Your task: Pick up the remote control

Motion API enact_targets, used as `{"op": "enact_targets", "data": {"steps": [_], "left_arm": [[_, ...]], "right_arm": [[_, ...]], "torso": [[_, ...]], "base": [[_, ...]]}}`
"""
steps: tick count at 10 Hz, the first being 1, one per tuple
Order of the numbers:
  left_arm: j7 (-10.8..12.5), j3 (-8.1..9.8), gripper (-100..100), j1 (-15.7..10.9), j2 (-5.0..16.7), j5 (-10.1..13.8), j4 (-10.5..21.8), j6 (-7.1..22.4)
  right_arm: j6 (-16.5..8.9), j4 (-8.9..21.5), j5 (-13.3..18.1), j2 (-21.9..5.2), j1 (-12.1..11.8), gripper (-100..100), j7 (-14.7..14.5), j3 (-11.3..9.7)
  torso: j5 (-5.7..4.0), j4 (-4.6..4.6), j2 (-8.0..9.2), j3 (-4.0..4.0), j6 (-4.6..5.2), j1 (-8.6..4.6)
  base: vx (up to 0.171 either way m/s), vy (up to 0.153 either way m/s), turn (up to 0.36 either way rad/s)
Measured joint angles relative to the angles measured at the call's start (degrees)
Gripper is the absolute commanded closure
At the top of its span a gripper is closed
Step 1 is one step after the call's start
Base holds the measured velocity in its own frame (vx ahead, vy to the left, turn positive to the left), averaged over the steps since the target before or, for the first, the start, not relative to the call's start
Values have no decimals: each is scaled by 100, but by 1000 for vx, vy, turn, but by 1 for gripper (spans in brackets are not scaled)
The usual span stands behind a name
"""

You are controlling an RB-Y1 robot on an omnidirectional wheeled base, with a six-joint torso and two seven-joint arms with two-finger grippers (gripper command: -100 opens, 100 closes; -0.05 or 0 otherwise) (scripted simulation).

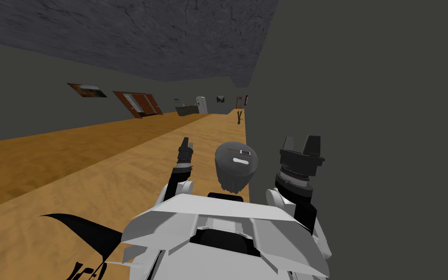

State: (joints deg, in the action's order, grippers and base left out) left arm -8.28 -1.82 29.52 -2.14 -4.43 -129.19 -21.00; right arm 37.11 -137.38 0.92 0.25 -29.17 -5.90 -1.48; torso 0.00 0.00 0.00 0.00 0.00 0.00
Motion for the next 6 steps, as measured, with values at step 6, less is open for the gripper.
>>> {"op": "enact_targets", "data": {"steps": [6], "left_arm": [[0,-1,0,0,-1,0,0,0]], "right_arm": [[101,345,227,-866,370,-100,-53,106]], "torso": [[14,-3,-11,-6,-1,59]], "base": [[17,129,21]]}}
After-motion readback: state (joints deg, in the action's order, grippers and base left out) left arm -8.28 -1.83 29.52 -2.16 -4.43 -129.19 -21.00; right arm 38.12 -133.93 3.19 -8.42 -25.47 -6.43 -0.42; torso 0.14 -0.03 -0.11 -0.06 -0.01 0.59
